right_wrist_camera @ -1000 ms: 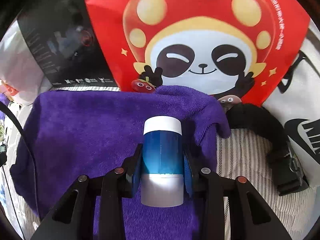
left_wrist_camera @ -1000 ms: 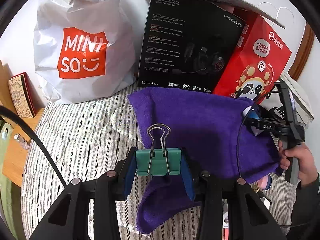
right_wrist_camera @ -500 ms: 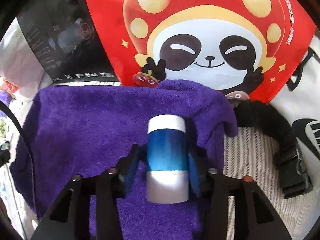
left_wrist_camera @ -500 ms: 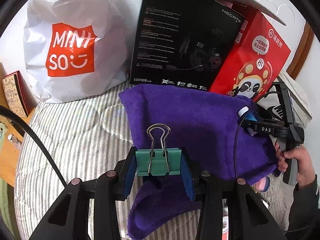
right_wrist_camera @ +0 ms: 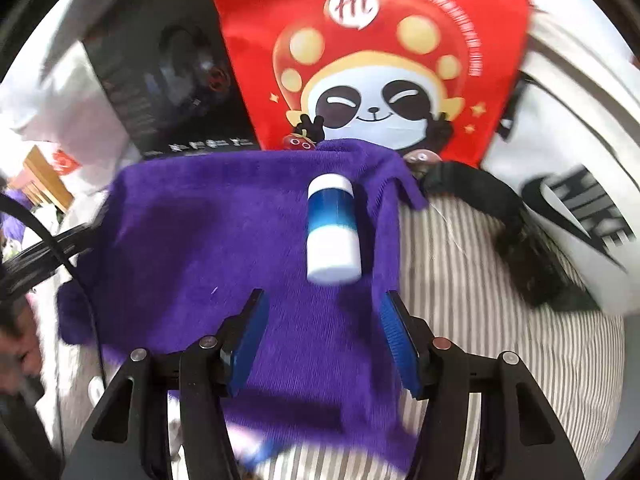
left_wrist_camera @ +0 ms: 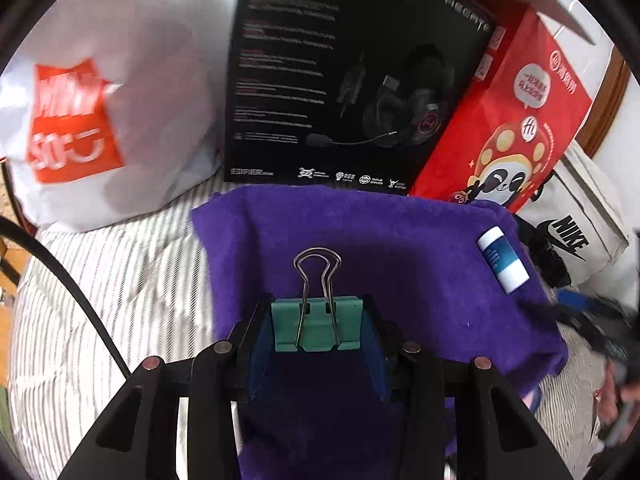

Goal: Organize rigid objects
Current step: 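Carry the clip over the purple towel with the left tool while the right tool sets the bottle on it, then open the left tool to drop the clip onto the towel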

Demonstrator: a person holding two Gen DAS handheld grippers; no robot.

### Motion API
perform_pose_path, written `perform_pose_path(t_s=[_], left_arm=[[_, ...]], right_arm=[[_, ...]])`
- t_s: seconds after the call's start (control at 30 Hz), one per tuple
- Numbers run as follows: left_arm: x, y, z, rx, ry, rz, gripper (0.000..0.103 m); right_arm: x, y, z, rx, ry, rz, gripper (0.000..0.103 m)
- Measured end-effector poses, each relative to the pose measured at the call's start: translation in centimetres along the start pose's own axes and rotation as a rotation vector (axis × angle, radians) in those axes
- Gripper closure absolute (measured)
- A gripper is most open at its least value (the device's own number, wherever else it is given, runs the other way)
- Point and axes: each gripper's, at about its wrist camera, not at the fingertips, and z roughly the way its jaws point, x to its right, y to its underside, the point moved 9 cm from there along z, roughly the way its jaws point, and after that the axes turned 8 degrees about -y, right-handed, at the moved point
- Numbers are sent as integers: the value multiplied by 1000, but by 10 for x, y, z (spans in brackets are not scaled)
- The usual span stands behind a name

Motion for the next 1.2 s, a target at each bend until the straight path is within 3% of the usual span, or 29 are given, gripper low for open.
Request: perform_pose_path(t_s=[0.27,0.47,0.77,0.9,1.03,1.2], left_arm=[[15,-15,34,-47,-48,24,64],[22,-13,53,-90,-116,55,64],[35,-8,62,-105,-205,148,63],[42,-9,63,-113,-188,148,62],[38,-6,63,-127,-201,153,47],[39,10,48,-128,-154,151,48]], right_arm=[[-4,48,-38,27,-38,52,44],[-2,74,-36,19,-32,94,44],[6,78,-36,5,-10,104,44],[4,80,-37,4,-17,105,44],[2,85,-37,-7,-18,100,44],[3,91,-43,-5,-12,109,44]])
